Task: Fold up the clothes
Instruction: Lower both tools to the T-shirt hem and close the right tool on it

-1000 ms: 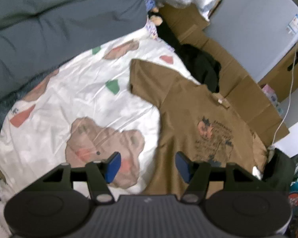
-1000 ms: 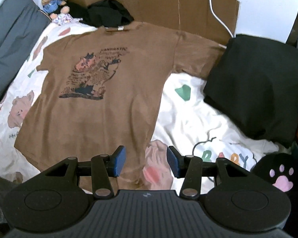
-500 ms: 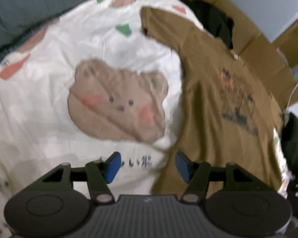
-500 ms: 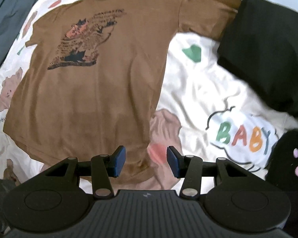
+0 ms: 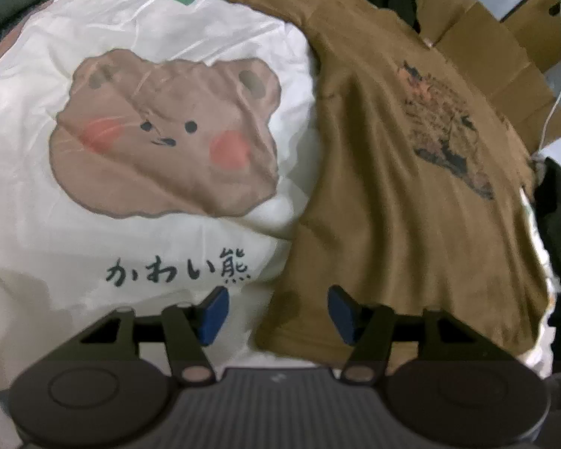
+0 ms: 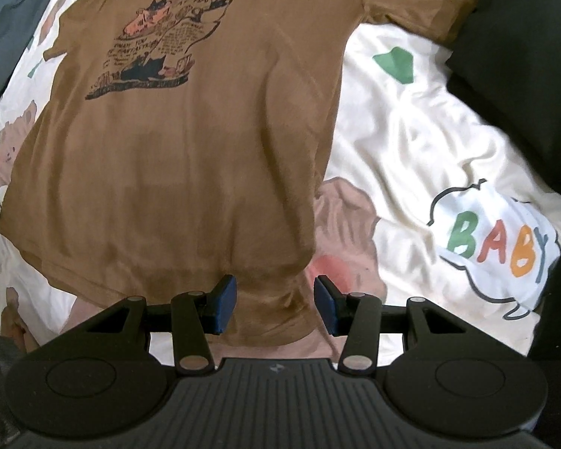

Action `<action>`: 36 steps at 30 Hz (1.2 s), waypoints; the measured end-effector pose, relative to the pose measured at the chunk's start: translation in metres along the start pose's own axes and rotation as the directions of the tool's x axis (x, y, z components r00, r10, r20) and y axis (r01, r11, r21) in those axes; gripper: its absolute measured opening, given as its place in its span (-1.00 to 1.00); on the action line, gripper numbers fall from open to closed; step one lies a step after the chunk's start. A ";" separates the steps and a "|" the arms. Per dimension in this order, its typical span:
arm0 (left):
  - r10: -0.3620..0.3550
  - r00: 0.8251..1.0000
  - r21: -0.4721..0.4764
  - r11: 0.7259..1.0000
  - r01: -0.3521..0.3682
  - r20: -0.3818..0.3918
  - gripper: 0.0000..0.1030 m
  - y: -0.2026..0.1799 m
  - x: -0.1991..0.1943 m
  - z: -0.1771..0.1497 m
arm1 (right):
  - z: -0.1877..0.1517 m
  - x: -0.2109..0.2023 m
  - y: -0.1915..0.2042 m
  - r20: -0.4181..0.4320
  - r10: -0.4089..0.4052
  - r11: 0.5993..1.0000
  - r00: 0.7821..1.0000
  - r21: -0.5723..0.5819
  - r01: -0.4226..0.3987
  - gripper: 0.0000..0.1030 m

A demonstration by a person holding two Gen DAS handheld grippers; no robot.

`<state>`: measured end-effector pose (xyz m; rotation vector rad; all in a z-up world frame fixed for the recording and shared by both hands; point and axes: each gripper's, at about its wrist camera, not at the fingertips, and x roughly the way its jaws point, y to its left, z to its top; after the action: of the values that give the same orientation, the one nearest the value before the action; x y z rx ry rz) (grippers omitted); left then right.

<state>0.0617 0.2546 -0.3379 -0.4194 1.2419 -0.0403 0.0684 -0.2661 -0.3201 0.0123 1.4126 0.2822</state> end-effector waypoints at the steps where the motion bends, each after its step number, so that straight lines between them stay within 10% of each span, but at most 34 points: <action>1: -0.003 1.000 0.001 1.000 0.003 -0.007 0.08 -0.001 0.004 -0.002 | 0.000 0.002 0.000 -0.003 0.000 1.000 1.000 0.001 0.000 -0.01; 3: -0.004 1.000 0.003 1.000 0.004 -0.015 0.03 -0.003 0.010 -0.004 | -0.001 0.007 0.001 -0.016 0.002 1.000 1.000 0.001 -0.002 -0.01; 7: -0.066 0.996 -0.025 0.998 0.065 -0.054 -0.94 0.002 0.012 -0.012 | 0.000 0.014 0.001 -0.031 0.001 1.000 1.000 -0.006 -0.001 -0.01; 21: -0.071 0.997 -0.094 0.993 0.071 0.012 -0.91 0.040 -0.046 -0.026 | 0.015 0.022 -0.007 -0.057 -0.014 1.000 0.998 -0.015 0.014 -0.01; 30: -0.005 1.000 -0.108 0.994 0.006 0.008 -0.20 0.037 -0.043 -0.019 | 0.025 0.028 -0.012 -0.095 -0.029 1.000 0.995 0.005 0.030 0.00; 36: 0.007 1.000 -0.070 0.998 -0.007 -0.006 -0.16 0.024 -0.028 -0.017 | 0.022 0.047 -0.010 -0.151 -0.021 1.000 0.988 -0.023 0.018 -0.01</action>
<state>0.0314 0.2791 -0.3245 -0.4760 1.2529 0.0077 0.0974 -0.2631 -0.3645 -0.0419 1.5596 0.2870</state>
